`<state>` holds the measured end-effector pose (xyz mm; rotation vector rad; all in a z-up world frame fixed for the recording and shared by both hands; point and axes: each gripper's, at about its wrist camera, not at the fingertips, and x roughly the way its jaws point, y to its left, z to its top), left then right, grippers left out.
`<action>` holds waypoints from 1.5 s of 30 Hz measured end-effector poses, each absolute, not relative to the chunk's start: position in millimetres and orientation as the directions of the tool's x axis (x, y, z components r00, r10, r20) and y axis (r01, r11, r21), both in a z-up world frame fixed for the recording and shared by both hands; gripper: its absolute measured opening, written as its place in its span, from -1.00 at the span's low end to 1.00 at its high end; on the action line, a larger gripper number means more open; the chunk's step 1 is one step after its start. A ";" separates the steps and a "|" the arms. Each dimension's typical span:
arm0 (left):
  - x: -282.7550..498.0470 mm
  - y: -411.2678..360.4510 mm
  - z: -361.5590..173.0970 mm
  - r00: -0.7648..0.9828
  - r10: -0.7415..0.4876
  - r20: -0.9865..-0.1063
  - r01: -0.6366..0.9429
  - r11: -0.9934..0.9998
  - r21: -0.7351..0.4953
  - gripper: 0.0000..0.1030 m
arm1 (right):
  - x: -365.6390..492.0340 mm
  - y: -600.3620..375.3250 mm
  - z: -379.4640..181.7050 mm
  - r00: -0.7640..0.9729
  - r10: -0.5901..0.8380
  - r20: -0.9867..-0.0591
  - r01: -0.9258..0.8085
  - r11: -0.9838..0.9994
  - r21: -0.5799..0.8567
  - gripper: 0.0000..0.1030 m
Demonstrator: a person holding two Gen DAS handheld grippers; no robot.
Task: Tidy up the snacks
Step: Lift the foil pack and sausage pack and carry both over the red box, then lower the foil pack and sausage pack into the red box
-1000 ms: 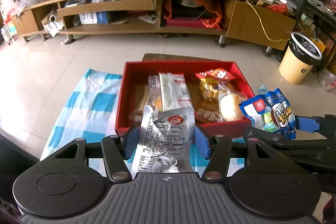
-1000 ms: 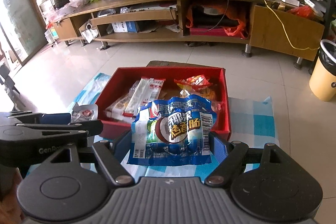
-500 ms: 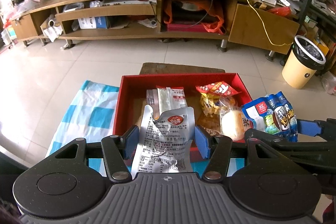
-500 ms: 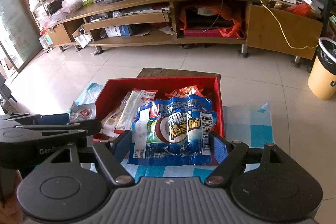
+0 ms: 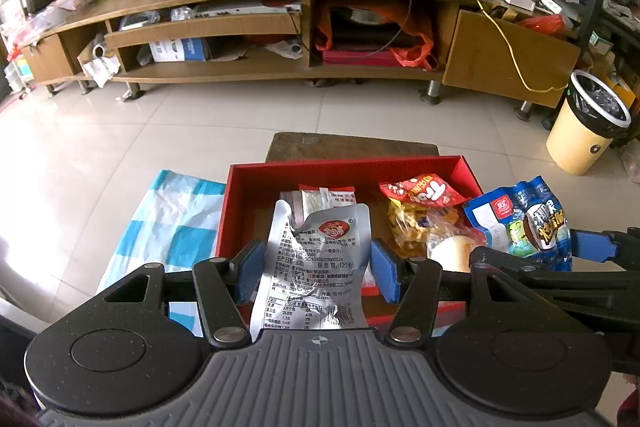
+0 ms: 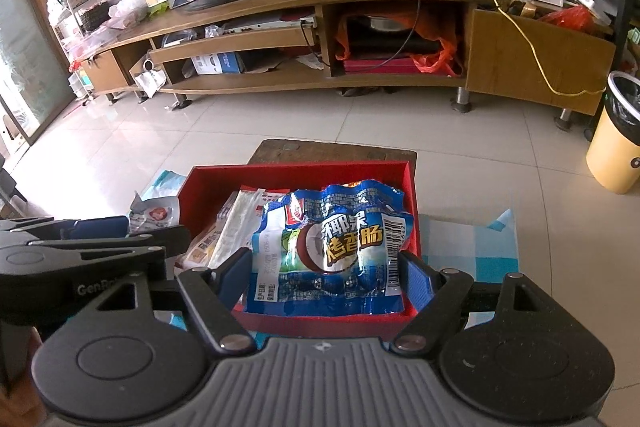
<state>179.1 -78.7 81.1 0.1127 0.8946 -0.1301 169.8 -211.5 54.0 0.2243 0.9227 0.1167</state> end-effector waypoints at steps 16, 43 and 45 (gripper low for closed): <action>203.3 -83.5 78.4 0.622 -0.049 -0.781 0.142 0.989 0.051 0.24 | 197.9 -213.4 50.1 0.597 0.192 -0.779 -0.001 0.971 0.238 0.46; 237.7 -90.3 55.0 0.591 -0.007 -0.807 0.124 0.989 0.082 0.23 | 234.3 -213.9 21.1 0.567 0.196 -0.800 0.010 0.969 0.245 0.46; 239.1 -91.7 53.0 0.588 -0.005 -0.809 0.126 0.988 0.086 0.23 | 234.9 -214.4 19.1 0.565 0.195 -0.802 0.012 0.970 0.244 0.46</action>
